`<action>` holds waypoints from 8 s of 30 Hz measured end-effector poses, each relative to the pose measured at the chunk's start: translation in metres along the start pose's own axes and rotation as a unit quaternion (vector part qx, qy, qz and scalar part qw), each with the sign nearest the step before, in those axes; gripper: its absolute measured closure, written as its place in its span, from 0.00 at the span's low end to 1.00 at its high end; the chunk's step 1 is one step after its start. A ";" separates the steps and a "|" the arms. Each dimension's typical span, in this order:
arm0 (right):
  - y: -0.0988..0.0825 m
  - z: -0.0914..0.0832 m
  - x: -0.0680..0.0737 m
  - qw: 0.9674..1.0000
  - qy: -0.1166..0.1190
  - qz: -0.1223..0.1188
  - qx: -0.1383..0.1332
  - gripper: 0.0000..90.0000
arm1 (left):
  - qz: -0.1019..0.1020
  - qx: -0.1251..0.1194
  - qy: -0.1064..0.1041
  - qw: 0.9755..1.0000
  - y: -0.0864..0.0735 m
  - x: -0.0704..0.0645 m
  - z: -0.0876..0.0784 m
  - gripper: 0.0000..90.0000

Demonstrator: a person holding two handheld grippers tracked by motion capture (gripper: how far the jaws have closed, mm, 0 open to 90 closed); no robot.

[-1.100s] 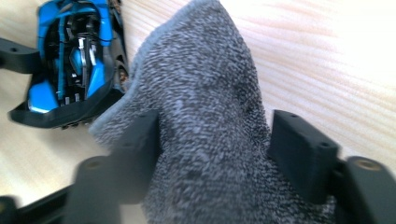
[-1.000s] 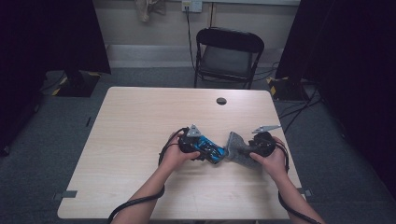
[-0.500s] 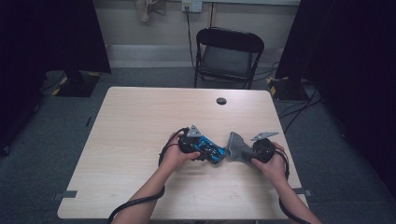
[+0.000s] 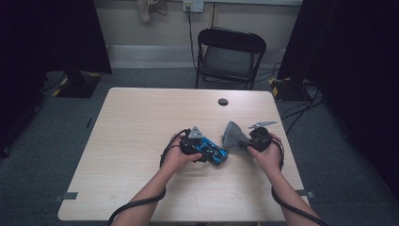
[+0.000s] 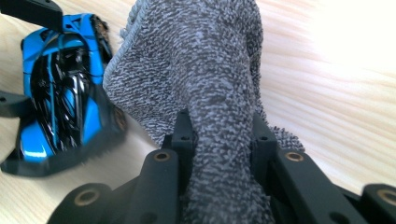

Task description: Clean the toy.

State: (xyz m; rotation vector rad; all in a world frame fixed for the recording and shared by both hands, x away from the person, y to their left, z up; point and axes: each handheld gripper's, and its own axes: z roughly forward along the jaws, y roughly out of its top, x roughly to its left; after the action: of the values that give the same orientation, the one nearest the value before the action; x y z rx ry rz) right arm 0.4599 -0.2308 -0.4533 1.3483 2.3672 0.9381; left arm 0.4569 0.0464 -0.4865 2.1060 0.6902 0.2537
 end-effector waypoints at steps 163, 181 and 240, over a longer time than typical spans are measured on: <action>0.021 0.002 0.005 0.999 0.035 0.027 -0.021 0.89 | 0.002 -0.011 -0.003 1.000 -0.002 -0.001 0.000 0.19; 0.057 0.043 0.028 0.999 0.028 0.023 -0.027 0.89 | 0.003 -0.014 -0.003 1.000 -0.004 -0.001 0.000 0.19; 0.032 0.042 0.040 0.996 0.091 0.004 0.002 0.89 | 0.003 -0.007 -0.006 1.000 -0.001 -0.001 0.000 0.20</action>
State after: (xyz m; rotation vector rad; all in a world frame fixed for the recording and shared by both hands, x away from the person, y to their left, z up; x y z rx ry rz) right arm 0.4816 -0.1684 -0.4610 1.3263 2.4985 1.1007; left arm 0.4555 0.0463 -0.4877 2.0945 0.6730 0.2478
